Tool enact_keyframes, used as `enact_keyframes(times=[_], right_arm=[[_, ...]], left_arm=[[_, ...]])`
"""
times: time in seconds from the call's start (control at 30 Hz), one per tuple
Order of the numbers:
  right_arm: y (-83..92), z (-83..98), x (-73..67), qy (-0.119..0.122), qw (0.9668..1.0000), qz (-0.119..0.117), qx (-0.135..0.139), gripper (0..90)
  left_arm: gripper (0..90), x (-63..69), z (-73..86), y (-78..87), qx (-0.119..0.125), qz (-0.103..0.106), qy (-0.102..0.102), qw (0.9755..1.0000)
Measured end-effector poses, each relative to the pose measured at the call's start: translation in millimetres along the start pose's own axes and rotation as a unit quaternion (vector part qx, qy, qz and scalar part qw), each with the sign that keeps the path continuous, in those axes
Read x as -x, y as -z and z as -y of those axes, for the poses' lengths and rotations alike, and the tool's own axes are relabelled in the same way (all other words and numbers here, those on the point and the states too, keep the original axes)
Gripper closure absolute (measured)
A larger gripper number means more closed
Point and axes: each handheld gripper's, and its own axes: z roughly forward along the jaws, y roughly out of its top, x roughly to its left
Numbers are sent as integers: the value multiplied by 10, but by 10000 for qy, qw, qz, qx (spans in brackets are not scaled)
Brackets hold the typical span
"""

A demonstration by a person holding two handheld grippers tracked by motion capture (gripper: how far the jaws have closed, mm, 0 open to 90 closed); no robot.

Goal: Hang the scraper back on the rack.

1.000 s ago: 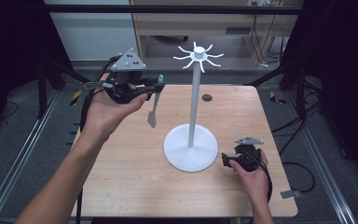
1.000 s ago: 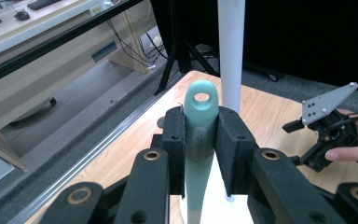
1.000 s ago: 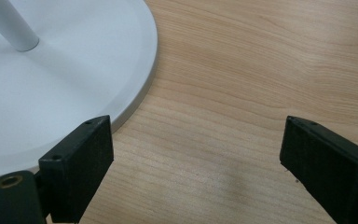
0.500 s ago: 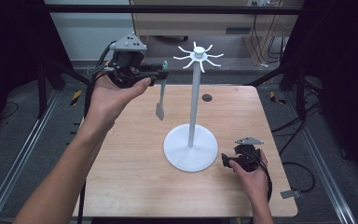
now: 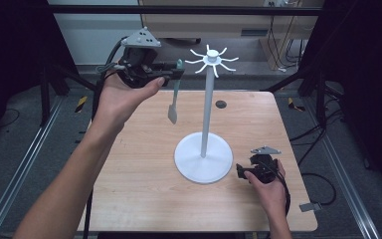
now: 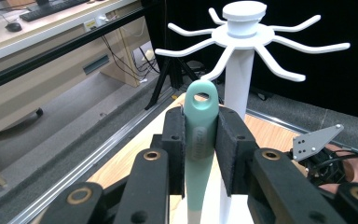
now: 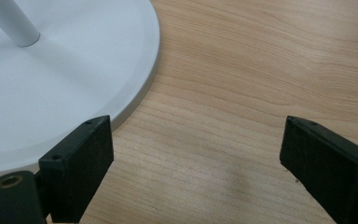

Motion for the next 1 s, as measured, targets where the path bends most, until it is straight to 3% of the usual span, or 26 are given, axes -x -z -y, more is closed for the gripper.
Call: enact_keyframes(times=[0.27,0.53,1.0], right_arm=[[-4,0,-4,52,10000,11,1,100],[-4,1,-7,38,10000,6,-14,100],[-6,1,-5,15,10000,-12,-28,100]], left_arm=[[741,163,19,58,-14,32,-174,9998],[741,315,-4,105,70,104,-216,9997],[741,356,-32,-3,86,126,-187,9997]])
